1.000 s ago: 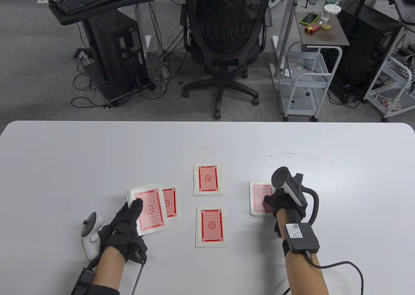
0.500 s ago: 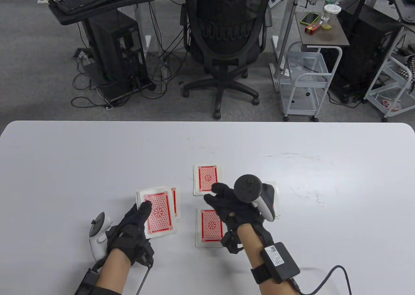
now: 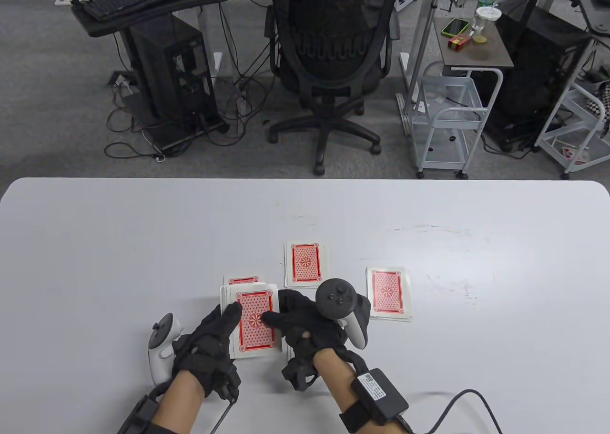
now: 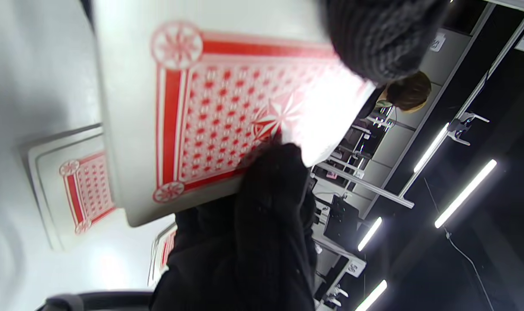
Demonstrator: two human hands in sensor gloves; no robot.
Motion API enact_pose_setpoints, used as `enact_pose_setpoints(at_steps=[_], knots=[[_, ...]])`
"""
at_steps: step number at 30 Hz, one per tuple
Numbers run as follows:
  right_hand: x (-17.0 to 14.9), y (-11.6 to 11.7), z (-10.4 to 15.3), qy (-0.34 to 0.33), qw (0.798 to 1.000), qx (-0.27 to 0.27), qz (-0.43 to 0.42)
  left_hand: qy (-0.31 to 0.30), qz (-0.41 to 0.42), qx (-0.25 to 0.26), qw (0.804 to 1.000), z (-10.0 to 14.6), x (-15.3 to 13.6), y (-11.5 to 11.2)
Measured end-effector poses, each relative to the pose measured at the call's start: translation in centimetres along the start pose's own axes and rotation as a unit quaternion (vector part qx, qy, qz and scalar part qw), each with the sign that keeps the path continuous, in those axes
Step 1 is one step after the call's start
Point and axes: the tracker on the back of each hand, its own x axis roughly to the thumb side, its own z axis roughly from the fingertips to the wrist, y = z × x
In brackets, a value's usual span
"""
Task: Four-player card dealing with fan arrangement
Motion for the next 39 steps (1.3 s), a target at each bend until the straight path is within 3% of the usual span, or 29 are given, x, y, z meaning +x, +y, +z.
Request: enact_pose_setpoints(at_steps=[5,8,11,14,21,25,27,30,32,36,39], knots=[[-1.1,-2.3,0.1,0.014,1.000,0.017,-0.021,0.002,-0.013,0.025,1.000,0.0,0.2,0.9],[-1.8,-4.1,0.3,0.033,0.998,0.010,0.046,0.017,-0.024,0.057,0.998,0.1,0.2,2.4],[-2.7,-4.4,0.3,0.070,0.987,0.018,0.147,0.019,-0.019,0.071,0.997,0.1,0.3,3.2],[-3.5,-3.8,0.1,0.096,0.964,0.015,0.248,0.016,-0.019,0.077,0.997,0.1,0.4,3.5],[-3.9,-0.9,-0.6,0.145,0.863,0.024,0.483,0.008,-0.020,0.069,0.997,0.0,0.3,3.5],[-2.6,-1.4,-0.4,0.120,0.874,0.002,0.471,0.005,-0.018,0.066,0.998,-0.1,0.3,3.5],[-1.6,-1.8,-0.1,0.088,0.908,-0.005,0.410,0.001,-0.018,0.061,0.998,-0.1,0.3,3.2],[0.0,-1.5,0.3,0.023,0.968,0.012,0.250,-0.003,-0.017,0.045,0.999,-0.2,0.3,2.3],[0.6,-0.5,0.5,0.000,0.985,0.040,0.167,-0.001,-0.021,0.033,0.999,-0.3,0.1,1.6],[0.8,1.6,0.3,-0.016,0.993,0.084,0.086,0.003,-0.035,0.015,0.999,-0.3,-0.2,0.5],[0.2,1.8,0.1,-0.009,0.997,0.051,0.060,0.000,-0.036,0.020,0.999,-0.2,-0.2,0.4]])
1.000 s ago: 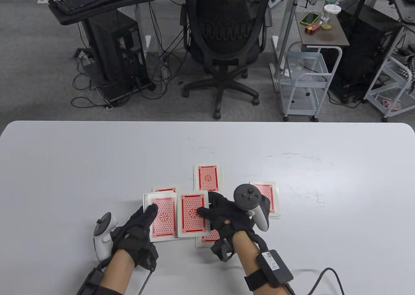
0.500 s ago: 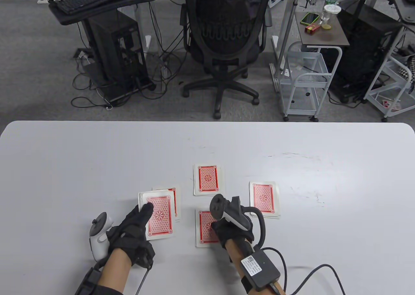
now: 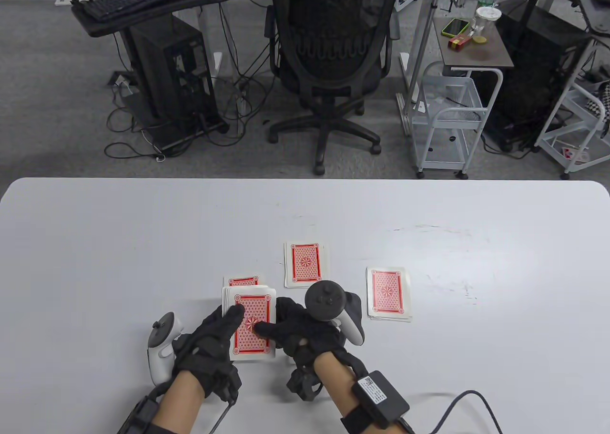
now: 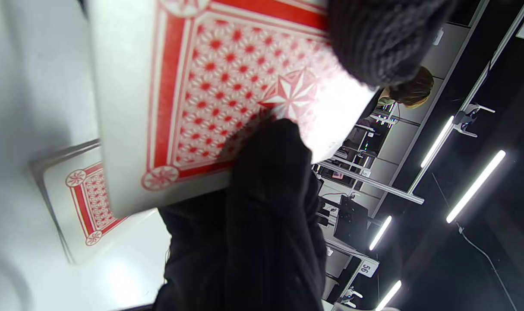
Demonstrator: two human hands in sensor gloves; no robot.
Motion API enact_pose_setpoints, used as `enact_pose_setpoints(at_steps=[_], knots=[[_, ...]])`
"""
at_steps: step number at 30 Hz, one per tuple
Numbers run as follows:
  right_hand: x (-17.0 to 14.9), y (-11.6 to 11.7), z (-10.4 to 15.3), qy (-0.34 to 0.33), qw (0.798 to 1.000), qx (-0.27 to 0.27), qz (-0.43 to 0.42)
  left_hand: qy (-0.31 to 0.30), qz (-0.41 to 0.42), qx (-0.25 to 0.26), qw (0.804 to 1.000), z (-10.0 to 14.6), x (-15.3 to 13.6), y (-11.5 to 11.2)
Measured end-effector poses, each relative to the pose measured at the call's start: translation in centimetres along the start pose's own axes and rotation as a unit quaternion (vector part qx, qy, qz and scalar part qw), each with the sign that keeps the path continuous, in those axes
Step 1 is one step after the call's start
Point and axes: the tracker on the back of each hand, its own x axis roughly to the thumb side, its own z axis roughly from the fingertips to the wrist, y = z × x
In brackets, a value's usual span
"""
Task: Four-player card dealing with fan arrangement
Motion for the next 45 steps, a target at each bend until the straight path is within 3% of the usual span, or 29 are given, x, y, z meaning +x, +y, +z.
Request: enact_pose_setpoints(at_steps=[4,8,12,19,23,27,31,34,37,41,42,45], knots=[[-0.5,-0.6,-0.2,0.006,0.999,-0.011,-0.042,0.002,-0.001,-0.007,1.000,-0.2,0.2,0.5],[-0.4,-0.8,-0.9,0.007,0.997,0.017,-0.078,0.003,0.014,-0.028,0.999,-0.3,0.6,1.5],[1.3,-0.5,-2.5,-0.012,0.999,0.024,-0.037,-0.001,0.018,-0.020,1.000,-0.2,1.6,3.4],[3.1,-0.2,-7.1,0.006,1.000,0.016,0.003,-0.006,0.052,0.118,0.992,0.8,2.2,9.8],[2.8,0.6,-9.6,0.067,0.995,-0.004,0.080,-0.003,0.077,0.162,0.984,1.5,2.2,11.6],[2.5,2.7,-11.5,0.114,0.971,-0.001,0.212,0.007,0.063,0.177,0.982,1.5,2.0,12.0],[2.3,4.8,-12.6,0.148,0.917,0.014,0.371,0.000,0.066,0.163,0.984,1.2,2.1,11.5],[2.0,5.7,-12.6,0.154,0.881,0.016,0.446,-0.002,0.059,0.153,0.987,0.9,2.1,11.2],[2.5,5.3,-12.1,0.138,0.893,0.006,0.429,-0.004,0.058,0.146,0.988,0.7,2.1,11.0],[4.4,3.0,-10.7,0.087,0.952,-0.010,0.293,-0.011,0.054,0.138,0.989,0.6,2.2,10.6],[5.0,2.5,-10.3,0.065,0.969,-0.003,0.238,-0.015,0.053,0.133,0.990,0.5,2.2,10.4],[5.9,2.6,-9.4,0.008,0.987,0.052,0.150,-0.022,0.052,0.120,0.991,0.3,2.1,9.8]])
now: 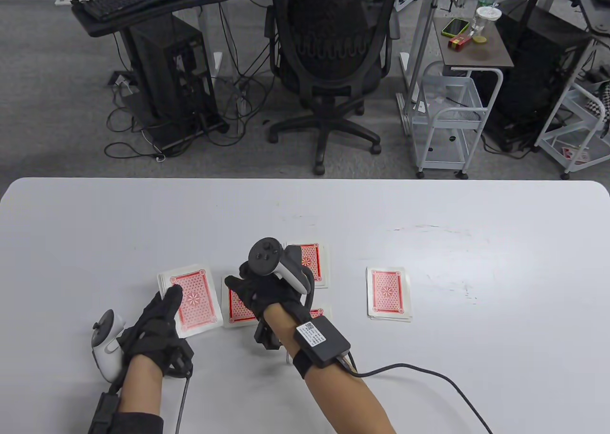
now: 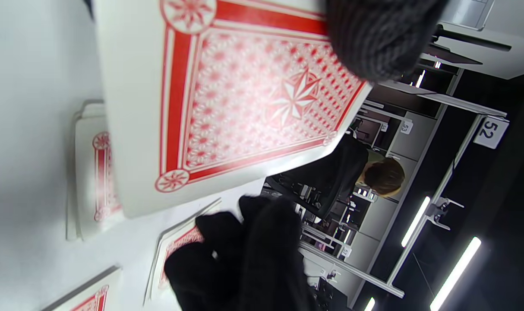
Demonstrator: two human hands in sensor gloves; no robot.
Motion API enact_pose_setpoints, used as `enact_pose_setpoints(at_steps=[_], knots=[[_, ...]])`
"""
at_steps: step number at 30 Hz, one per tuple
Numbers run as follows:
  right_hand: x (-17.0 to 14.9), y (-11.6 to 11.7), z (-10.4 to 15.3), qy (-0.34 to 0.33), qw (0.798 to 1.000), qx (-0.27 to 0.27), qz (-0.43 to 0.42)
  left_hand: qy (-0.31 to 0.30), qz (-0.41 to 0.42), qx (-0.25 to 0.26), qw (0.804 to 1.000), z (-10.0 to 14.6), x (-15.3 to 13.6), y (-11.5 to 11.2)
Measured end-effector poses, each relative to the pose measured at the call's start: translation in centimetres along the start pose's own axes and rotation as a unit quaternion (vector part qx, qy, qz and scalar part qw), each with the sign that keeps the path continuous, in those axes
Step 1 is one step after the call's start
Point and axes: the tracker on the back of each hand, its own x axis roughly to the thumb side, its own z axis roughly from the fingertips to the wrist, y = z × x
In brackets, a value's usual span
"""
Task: Four-player card dealing with fan arrangement
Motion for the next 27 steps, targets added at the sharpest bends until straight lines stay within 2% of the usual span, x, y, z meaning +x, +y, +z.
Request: enact_pose_setpoints(at_steps=[3,7,9,11,14,16,18,22,24,27], knots=[[0.5,1.0,0.9,-0.050,0.996,0.046,-0.051,0.000,0.003,-0.037,0.999,-0.2,-0.2,-0.9],[-0.1,1.6,1.8,-0.033,0.994,-0.015,-0.100,-0.006,0.008,-0.067,0.998,-0.1,-0.3,-2.0],[-0.8,1.6,2.0,-0.023,0.994,-0.009,-0.110,-0.013,-0.022,-0.063,0.998,-0.1,-0.4,-2.2],[-1.7,1.2,2.1,-0.027,0.991,-0.022,-0.130,-0.014,-0.016,-0.066,0.998,-0.1,-0.6,-2.6],[-3.1,0.6,1.9,-0.033,0.984,0.008,-0.178,-0.014,-0.007,-0.083,0.996,-0.3,-0.8,-2.8],[-3.9,-0.3,2.0,-0.018,0.981,0.007,-0.192,-0.011,-0.005,-0.077,0.997,-0.2,-0.7,-3.0],[-4.5,-1.5,2.1,-0.003,0.984,-0.003,-0.175,-0.012,-0.026,-0.051,0.998,-0.1,-0.6,-2.7],[-6.2,-4.8,1.8,0.038,0.989,-0.032,-0.138,-0.004,-0.034,-0.037,0.999,-0.3,-0.6,-2.1],[-7.2,-6.6,1.1,0.072,0.991,-0.062,-0.092,-0.002,-0.030,-0.035,0.999,-0.3,-0.7,-2.0],[-8.7,-8.2,0.0,0.120,0.989,-0.088,-0.015,-0.001,-0.025,-0.036,0.999,-0.2,-0.7,-2.1]])
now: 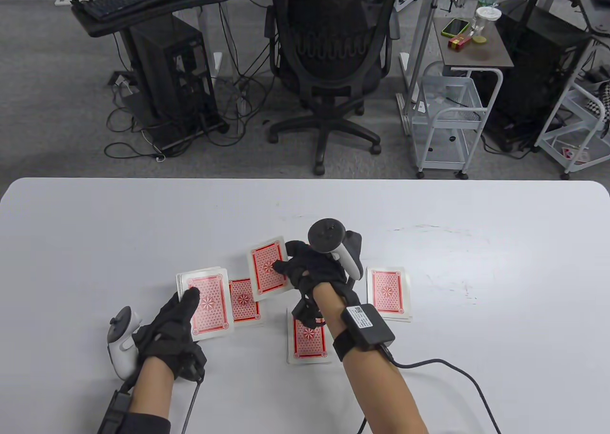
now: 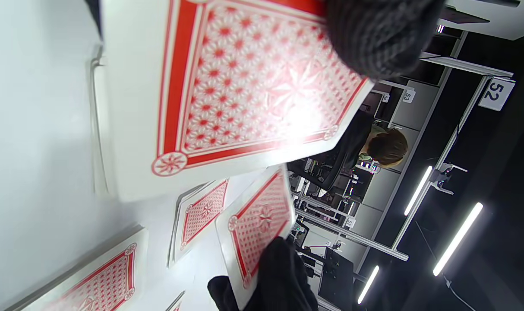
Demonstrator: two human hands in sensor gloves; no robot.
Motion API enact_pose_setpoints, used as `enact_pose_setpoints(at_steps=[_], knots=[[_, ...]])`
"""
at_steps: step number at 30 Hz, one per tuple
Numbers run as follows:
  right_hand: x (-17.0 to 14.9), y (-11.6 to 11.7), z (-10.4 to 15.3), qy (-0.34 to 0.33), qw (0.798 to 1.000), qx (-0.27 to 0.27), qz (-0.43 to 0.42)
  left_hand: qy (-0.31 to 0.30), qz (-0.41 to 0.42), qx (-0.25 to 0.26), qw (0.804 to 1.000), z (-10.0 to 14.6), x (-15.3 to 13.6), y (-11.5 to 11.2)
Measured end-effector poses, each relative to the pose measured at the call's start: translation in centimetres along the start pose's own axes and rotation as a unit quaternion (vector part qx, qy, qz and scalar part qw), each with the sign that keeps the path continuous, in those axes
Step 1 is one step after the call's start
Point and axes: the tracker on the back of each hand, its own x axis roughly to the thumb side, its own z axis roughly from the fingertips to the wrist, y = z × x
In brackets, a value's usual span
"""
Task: Four-player card dealing with fan arrangement
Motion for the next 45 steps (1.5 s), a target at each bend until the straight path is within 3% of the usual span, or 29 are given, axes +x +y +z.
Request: enact_pose_setpoints(at_steps=[5,8,11,15,19,23,26,29,32,37,45], knots=[[-2.1,0.2,-2.9,0.077,0.991,-0.036,0.100,0.001,0.006,0.001,1.000,-0.1,0.1,0.2],[-2.9,1.4,-4.2,0.105,0.974,-0.050,0.193,0.001,0.006,0.006,1.000,-0.3,0.1,0.4],[-3.5,2.8,-5.0,0.123,0.953,-0.043,0.274,0.000,0.006,0.006,1.000,-0.3,0.2,0.5],[-3.1,2.7,-4.6,0.109,0.945,-0.055,0.302,0.001,0.007,0.008,1.000,-0.1,0.2,0.4],[-0.9,1.2,-2.4,0.053,0.972,-0.056,0.222,-0.002,0.005,0.006,1.000,-0.1,0.3,0.1],[2.5,2.2,1.0,-0.050,0.998,0.006,0.040,-0.008,0.013,-0.001,1.000,0.1,0.0,-0.6],[4.2,4.8,2.9,-0.111,0.990,0.073,-0.051,-0.006,0.024,-0.008,1.000,0.3,-0.3,-1.1],[5.7,7.7,4.8,-0.154,0.979,0.115,-0.065,-0.006,0.028,-0.021,0.999,0.5,-0.5,-1.9],[5.9,8.8,6.1,-0.159,0.982,0.054,-0.083,-0.011,0.026,0.001,1.000,1.1,-0.5,-2.2],[5.0,8.1,6.3,-0.153,0.981,0.042,-0.107,-0.006,0.024,-0.021,0.999,1.1,-0.6,-2.5],[1.4,4.6,6.0,-0.134,0.973,0.092,-0.163,-0.011,0.031,-0.047,0.998,1.1,-0.4,-3.3]])
